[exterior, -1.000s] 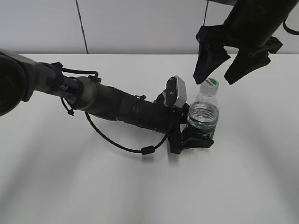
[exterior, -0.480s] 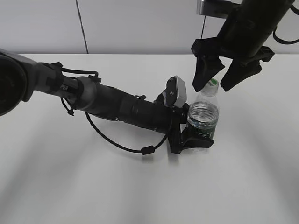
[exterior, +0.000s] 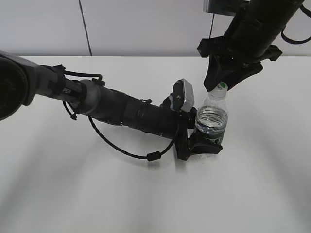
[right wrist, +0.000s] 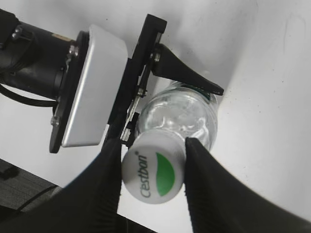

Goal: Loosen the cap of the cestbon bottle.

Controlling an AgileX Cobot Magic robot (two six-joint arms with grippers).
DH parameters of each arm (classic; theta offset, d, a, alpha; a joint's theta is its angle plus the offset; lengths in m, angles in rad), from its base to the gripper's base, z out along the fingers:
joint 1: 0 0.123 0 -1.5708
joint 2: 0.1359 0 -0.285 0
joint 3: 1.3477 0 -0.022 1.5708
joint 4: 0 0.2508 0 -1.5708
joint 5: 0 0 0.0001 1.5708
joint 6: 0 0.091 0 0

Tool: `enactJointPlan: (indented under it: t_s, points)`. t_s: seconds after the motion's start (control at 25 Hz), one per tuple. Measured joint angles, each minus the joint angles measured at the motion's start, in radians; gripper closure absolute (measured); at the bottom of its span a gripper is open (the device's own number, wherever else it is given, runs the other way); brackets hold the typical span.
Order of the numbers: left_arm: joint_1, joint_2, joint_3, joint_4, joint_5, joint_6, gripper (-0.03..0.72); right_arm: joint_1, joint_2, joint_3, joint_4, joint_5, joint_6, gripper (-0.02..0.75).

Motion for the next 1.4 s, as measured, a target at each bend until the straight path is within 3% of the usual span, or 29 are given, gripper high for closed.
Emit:
enactJointPlan:
  t_s: [0.24, 0.6, 0.72, 0.84, 0.96, 1.04, 1.4]
  points:
    - [-0.001, 0.0, 0.0, 0.0, 0.0, 0.0, 0.183, 0.0, 0.0, -0.002, 0.0, 0.011, -0.114, 0.435]
    - [-0.003, 0.0, 0.0, 0.005, 0.0, 0.014, 0.184, 0.0, 0.0, -0.005, 0.011, 0.046, -0.813, 0.435]
    - [-0.003, 0.0, 0.0, 0.006, 0.001, 0.015, 0.184, 0.0, 0.0, -0.005, 0.013, 0.048, -0.867, 0.435]
    - [-0.003, 0.0, 0.0, 0.006, 0.002, 0.013, 0.184, 0.0, 0.0, -0.005, 0.021, 0.042, -0.81, 0.4]
    - [-0.003, 0.0, 0.0, 0.004, 0.001, 0.005, 0.184, 0.0, 0.0, -0.004, 0.037, 0.03, -0.68, 0.175]
    - [-0.003, 0.0, 0.0, 0.004, 0.001, 0.004, 0.184, 0.0, -0.005, -0.004, 0.044, 0.006, -0.545, 0.116]
    - [-0.003, 0.0, 0.0, 0.004, 0.001, 0.003, 0.184, 0.0, -0.048, -0.004, 0.035, -0.052, 0.067, 0.122]
